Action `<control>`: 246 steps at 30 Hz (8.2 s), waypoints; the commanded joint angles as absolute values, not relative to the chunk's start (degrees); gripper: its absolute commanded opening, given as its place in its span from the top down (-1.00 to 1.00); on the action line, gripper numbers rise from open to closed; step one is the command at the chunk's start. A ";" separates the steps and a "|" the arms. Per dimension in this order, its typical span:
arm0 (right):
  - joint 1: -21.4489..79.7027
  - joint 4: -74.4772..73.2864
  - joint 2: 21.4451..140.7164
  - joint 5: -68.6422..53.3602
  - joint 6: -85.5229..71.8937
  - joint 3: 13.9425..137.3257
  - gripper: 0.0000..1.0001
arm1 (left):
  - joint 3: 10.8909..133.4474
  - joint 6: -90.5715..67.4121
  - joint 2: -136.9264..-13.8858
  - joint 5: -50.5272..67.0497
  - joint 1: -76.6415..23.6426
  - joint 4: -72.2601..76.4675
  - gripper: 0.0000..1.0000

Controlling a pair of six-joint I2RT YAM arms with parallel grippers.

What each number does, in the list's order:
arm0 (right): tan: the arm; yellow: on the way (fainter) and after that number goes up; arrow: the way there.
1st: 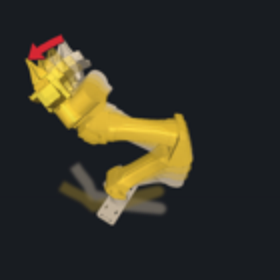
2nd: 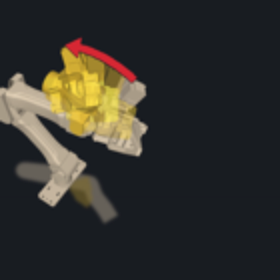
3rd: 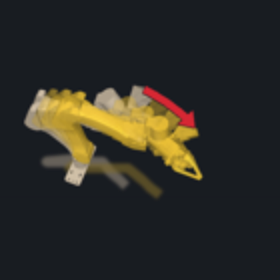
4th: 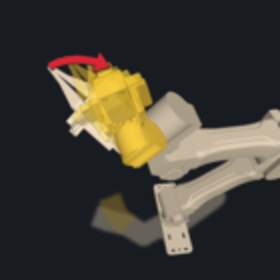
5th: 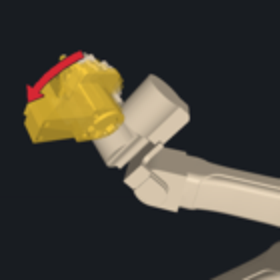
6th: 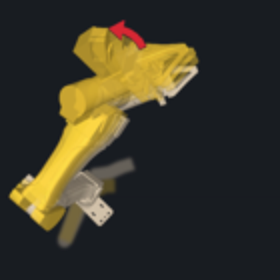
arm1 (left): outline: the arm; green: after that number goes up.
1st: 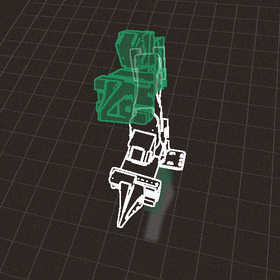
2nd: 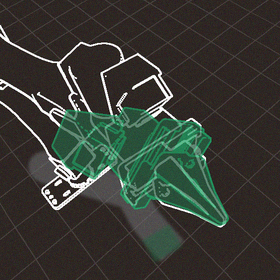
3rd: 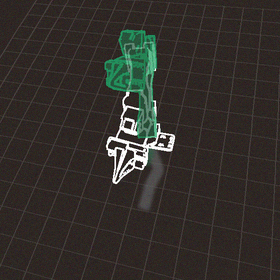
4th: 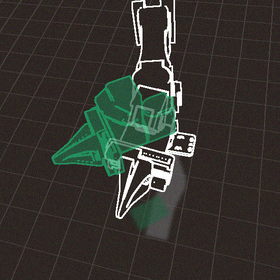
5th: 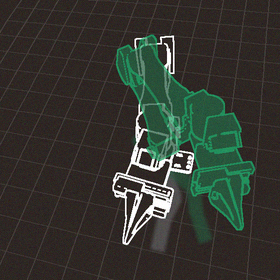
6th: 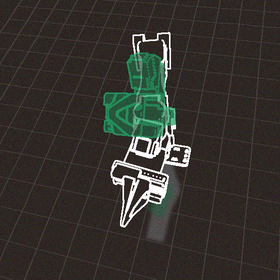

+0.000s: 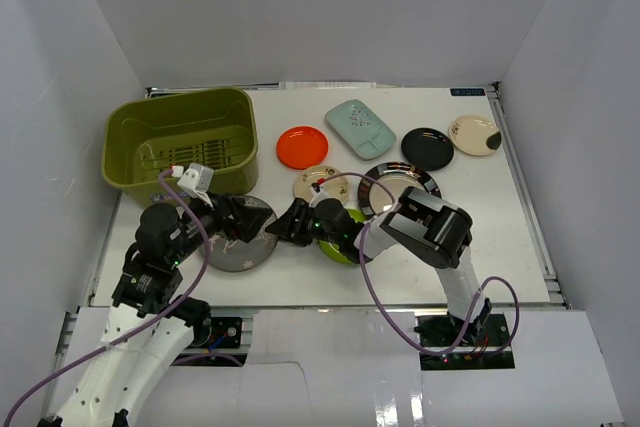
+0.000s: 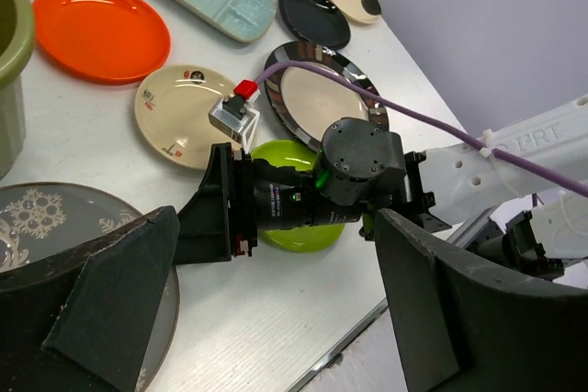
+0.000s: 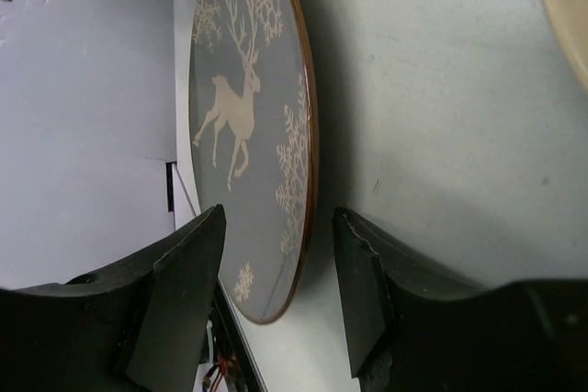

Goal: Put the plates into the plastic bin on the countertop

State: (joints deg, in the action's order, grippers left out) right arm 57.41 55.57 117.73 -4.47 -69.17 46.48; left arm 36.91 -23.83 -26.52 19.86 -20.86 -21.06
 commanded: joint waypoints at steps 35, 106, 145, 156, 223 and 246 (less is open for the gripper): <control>35.77 43.41 55.90 -25.57 -60.82 22.59 0.85 | 43.69 -32.16 -48.60 30.66 -21.09 -27.70 -0.38; -1.76 23.09 59.82 -12.91 -52.71 6.60 -0.49 | 48.34 -38.94 -52.75 19.06 11.70 -12.83 -0.96; -2.72 25.13 28.03 -44.56 -66.09 13.72 0.84 | 46.14 -48.95 -85.43 32.16 -34.80 22.50 0.30; -2.72 20.93 29.89 -46.85 -63.20 14.32 -0.47 | 49.30 -47.47 -73.94 25.84 -32.97 15.86 1.00; 17.31 29.62 110.38 9.58 -62.31 54.92 -0.25 | 52.03 -29.80 -52.38 9.21 1.15 -10.46 -0.96; 16.96 33.83 91.96 2.21 -59.15 56.55 0.85 | 55.28 -39.19 -65.13 28.04 -19.51 -3.00 -0.96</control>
State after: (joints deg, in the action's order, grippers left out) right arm 17.23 20.91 104.81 6.09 -59.83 58.35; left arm 53.63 -36.14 -65.69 26.24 -17.76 -7.27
